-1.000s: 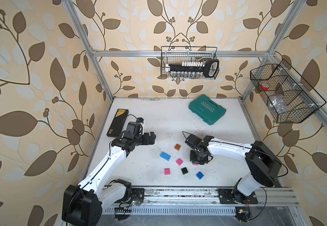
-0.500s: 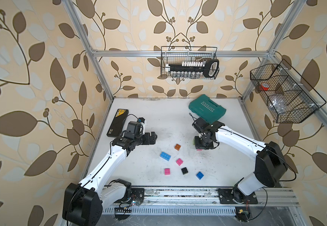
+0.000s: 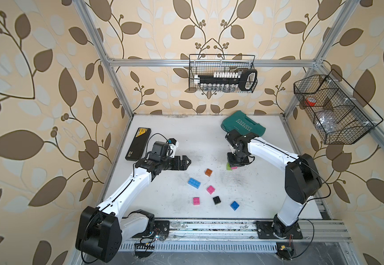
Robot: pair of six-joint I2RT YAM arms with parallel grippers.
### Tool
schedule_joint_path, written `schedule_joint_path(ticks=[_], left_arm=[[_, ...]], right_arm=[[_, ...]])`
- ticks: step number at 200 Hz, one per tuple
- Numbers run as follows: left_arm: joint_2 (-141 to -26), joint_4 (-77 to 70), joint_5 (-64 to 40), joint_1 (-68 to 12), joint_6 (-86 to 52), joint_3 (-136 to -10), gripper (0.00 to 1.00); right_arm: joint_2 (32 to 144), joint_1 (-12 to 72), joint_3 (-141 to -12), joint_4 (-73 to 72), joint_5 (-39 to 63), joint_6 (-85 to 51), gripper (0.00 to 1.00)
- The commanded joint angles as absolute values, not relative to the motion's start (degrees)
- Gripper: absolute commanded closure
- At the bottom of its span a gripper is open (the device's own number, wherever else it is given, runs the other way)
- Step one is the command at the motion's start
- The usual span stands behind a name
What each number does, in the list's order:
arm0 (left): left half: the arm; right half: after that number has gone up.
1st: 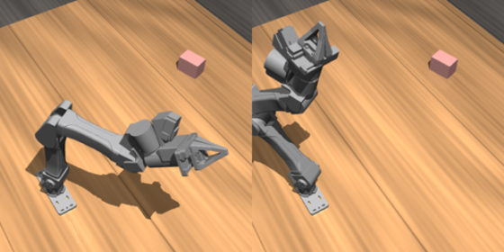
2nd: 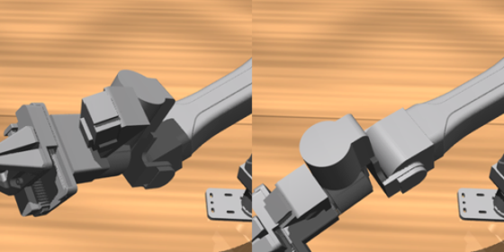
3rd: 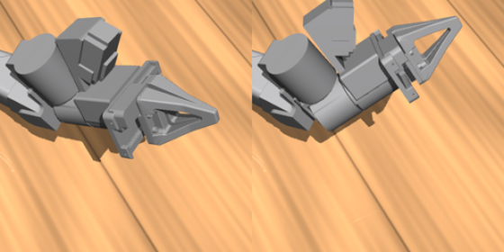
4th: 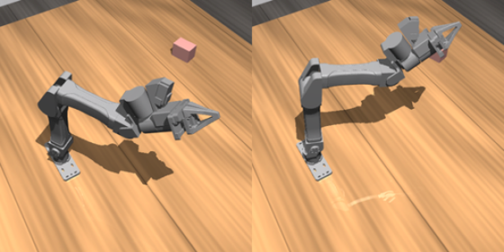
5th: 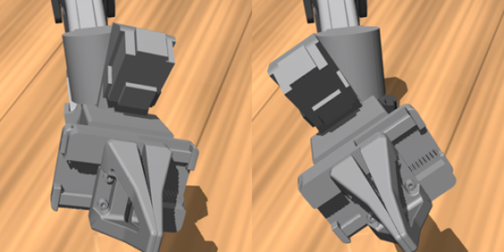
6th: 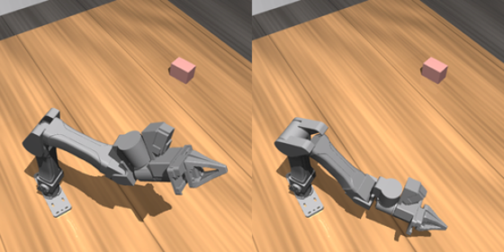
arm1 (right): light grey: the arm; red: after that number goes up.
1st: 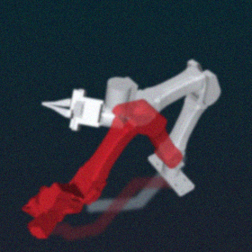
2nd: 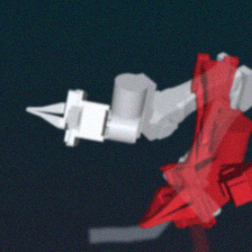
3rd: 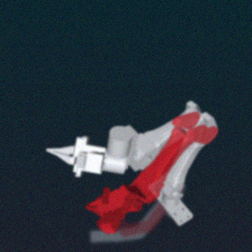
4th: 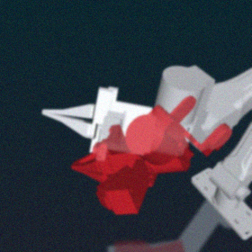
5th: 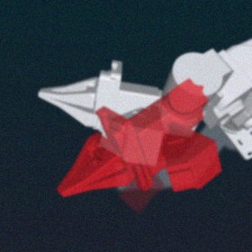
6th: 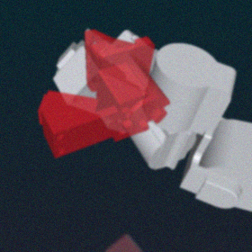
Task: Assemble the number 4 with lego
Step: Assemble the lego brick with the lego brick.
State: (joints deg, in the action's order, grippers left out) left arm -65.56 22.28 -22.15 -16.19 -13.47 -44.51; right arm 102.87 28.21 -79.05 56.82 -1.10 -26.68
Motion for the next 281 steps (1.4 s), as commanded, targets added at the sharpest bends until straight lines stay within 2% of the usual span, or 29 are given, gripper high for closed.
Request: schedule_joint_path(ticks=[1,161,281], left_arm=[[-65.9,20.7,-25.0,-16.7,-12.2,-46.2,0.01],[-66.8,21.2,-23.3,-16.7,-11.9,-46.7,0.01],[-67.0,21.4,-22.7,-16.7,-11.8,-46.8,0.01]], right_arm=[[104.6,27.6,-81.7,57.8,-0.8,-24.7,0.77],[108.6,25.1,-80.4,54.9,1.7,-23.8,0.78],[108.9,26.4,-78.2,54.6,0.3,-24.3,0.79]])
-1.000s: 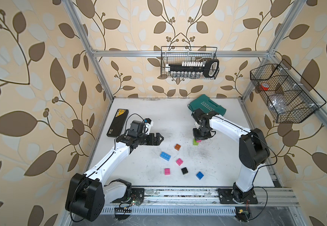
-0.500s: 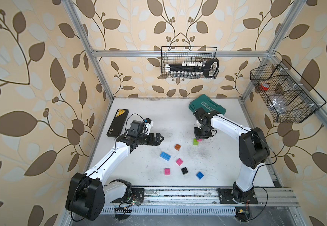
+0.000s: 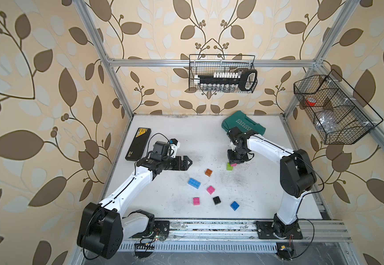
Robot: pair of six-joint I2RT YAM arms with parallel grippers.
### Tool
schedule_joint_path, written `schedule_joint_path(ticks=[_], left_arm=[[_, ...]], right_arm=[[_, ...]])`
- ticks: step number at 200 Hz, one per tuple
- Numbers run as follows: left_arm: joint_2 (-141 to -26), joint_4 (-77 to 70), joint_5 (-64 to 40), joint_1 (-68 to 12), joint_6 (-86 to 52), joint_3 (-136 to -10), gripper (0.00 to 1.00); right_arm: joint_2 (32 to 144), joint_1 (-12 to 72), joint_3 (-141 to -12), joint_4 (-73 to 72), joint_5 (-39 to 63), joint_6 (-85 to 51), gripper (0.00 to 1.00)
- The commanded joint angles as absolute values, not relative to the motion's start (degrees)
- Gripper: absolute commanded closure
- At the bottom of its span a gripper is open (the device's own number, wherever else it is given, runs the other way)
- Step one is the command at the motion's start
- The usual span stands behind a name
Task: Assemble the number 4 with lego
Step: Assemble the lego brick with the lego brick.
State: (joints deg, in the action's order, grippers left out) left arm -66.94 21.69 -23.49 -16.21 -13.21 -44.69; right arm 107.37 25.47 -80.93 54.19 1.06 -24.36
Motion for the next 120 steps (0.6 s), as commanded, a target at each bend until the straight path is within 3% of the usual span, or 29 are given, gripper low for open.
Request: schedule_joint_path(ticks=[1,120], left_arm=[[-67.0,21.4,-22.7,-16.7,-11.7,-46.8,0.01],[-67.6,21.9,-21.7,-16.7,-11.9,-47.1,0.01]], right_arm=[[108.9,26.5,-78.1,54.6,0.2,-24.4,0.79],[111.1,27.2,-72.9,51.7,0.4,-34.1,0.81]])
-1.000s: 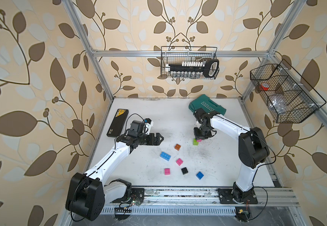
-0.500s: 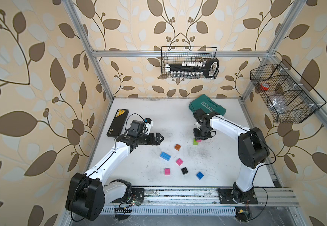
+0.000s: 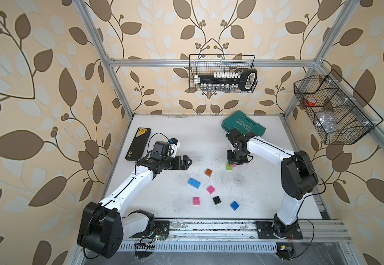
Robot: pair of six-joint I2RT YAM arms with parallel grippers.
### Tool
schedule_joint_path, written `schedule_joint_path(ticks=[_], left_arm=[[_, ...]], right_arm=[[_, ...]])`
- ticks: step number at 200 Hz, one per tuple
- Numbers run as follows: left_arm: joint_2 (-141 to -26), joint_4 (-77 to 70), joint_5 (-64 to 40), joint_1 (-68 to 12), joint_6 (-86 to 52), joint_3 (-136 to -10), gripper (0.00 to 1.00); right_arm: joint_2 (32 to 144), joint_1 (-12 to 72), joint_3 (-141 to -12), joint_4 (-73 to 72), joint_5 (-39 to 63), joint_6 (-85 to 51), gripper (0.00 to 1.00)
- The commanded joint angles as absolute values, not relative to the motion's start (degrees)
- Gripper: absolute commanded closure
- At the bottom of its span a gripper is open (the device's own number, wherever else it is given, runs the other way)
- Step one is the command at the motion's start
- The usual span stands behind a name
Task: Assemble the number 4 with lego
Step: Assemble the lego brick with the lego brick.
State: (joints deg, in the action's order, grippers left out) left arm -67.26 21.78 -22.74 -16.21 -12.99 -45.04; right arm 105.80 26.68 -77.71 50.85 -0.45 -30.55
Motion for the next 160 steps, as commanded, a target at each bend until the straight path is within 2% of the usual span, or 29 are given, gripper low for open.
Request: schedule_joint_path(ticks=[1,92,160], left_arm=[[-67.6,21.9,-21.7,-16.7,-11.9,-47.1,0.01],[-67.3,22.2,-21.4,-16.8,-11.8,-47.2,0.01],[-67.2,22.1,-21.3,-16.7,-11.8,-47.2,0.01]], right_arm=[[111.2,27.2,-72.9,51.7,0.4,-34.2,0.81],[112.9,27.5,-71.6,50.6,-3.1,-32.7,0.81],[108.6,24.9,-70.8,50.5,-2.7,-28.5,0.8]])
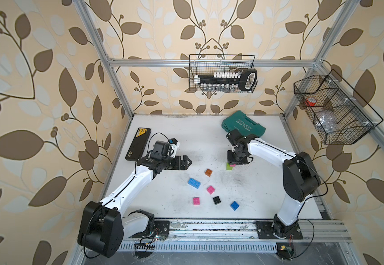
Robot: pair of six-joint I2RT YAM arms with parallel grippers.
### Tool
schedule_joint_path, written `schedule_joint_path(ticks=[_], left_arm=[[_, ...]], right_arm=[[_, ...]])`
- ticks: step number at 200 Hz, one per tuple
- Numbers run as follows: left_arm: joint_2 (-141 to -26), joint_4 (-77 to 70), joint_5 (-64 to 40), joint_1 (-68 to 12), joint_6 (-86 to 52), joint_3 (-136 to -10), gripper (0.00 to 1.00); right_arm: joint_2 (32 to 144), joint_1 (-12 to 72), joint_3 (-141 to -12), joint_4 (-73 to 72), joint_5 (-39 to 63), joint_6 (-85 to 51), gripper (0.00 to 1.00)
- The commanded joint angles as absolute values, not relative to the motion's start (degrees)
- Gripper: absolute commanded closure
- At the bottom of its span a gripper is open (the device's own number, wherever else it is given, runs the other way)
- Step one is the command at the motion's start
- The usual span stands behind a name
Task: Assemble the number 4 with lego
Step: Assemble the lego brick with the lego brick.
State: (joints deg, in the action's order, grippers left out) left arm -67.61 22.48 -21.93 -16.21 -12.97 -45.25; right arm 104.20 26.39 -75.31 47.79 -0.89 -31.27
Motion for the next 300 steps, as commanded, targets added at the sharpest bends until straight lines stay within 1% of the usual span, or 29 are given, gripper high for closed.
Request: schedule_joint_path(ticks=[1,39,67,113,136,192,231,262,300], left_arm=[[-67.2,22.2,-21.3,-16.8,-11.8,-47.2,0.01],[-67.1,22.3,-21.0,-16.7,-11.7,-47.2,0.01],[-67.2,22.2,-21.0,-16.8,-11.7,-47.1,0.01],[-67.5,22.3,-20.7,-16.8,-11.7,-47.2,0.01],[-67.7,22.3,-20.7,-16.8,-11.7,-47.3,0.01],[-67.7,22.3,-20.7,-16.8,-11.7,-47.3,0.01],[-67.4,22.4,-20.7,-16.8,-11.7,-47.3,0.01],[-67.6,22.3,-20.9,-16.8,-11.7,-47.3,0.01],[-67.7,22.3,-21.2,-16.8,-11.7,-47.4,0.01]], right_arm=[[108.6,24.8,-70.8,50.5,-2.6,-28.5,0.8],[108.7,23.0,-71.0,50.9,-1.2,-26.7,0.79],[107.5,23.1,-71.5,51.8,-2.4,-25.9,0.79],[106.0,25.9,-72.2,52.5,-3.4,-25.3,0.79],[106.6,27.2,-73.1,52.1,-2.8,-25.1,0.79],[108.1,27.0,-74.2,52.1,-2.1,-24.7,0.78],[110.0,27.0,-72.3,50.5,-1.4,-23.1,0.79],[109.1,27.1,-70.8,48.5,0.8,-21.2,0.78],[110.0,27.2,-71.5,49.0,-0.3,-18.7,0.78]])
